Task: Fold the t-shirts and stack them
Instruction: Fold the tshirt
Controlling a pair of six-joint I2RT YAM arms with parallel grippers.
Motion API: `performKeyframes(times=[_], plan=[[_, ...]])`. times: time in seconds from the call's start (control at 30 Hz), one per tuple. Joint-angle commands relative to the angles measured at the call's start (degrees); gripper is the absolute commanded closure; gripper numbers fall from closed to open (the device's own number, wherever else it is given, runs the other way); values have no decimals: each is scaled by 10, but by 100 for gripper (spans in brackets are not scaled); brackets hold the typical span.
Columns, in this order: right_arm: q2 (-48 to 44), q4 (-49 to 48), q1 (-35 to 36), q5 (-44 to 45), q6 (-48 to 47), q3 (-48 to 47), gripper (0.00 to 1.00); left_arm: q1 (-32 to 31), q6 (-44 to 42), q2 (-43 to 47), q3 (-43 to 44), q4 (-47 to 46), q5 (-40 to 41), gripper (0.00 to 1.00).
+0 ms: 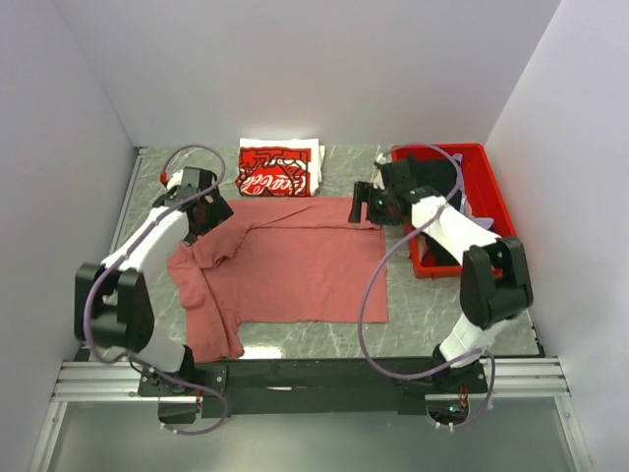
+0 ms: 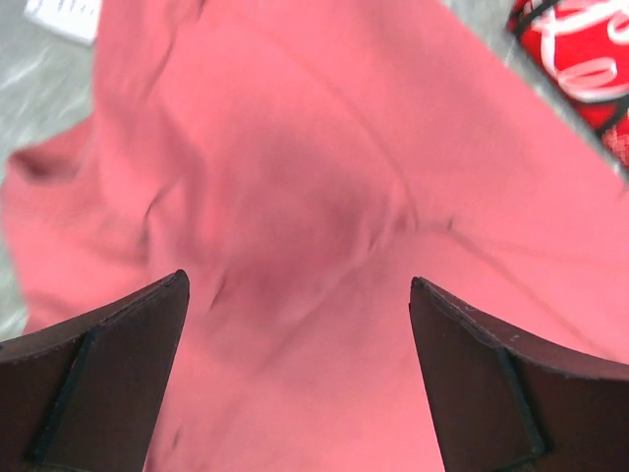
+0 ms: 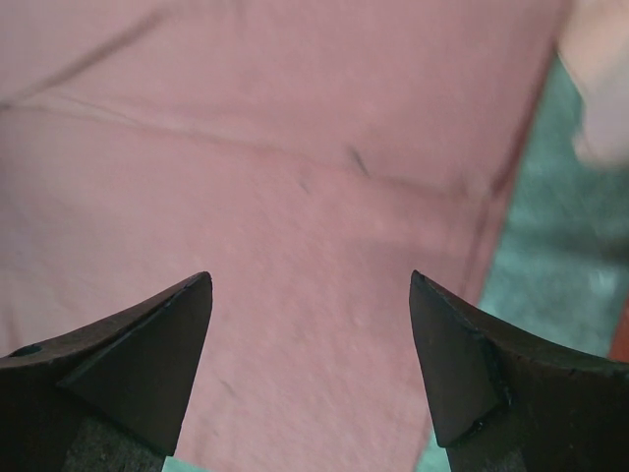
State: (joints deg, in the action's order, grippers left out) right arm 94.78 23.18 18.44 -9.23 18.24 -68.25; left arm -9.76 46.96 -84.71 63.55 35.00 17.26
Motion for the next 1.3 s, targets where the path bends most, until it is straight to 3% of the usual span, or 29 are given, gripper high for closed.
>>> performKeyframes(times=[0.0,0.4,0.47,0.7,1.07,1.27], plan=[[59,-2,5,-13,-4,-64,13,25,-29,-54,32,-63,-35,1],[223,56,1,18,-1,-198,13,130,-65,-158,1,-151,-138,0],[239,73,2,53,7,-218,13,134,-71,-174,10,-156,-137,1],[279,90,-11,52,15,-233,13,156,-85,-236,47,-141,-115,0],[315,114,-23,55,15,-293,13,179,-124,-340,159,-141,-190,0],[321,131,-25,48,0,-339,13,179,-128,-363,264,-84,-174,1]])
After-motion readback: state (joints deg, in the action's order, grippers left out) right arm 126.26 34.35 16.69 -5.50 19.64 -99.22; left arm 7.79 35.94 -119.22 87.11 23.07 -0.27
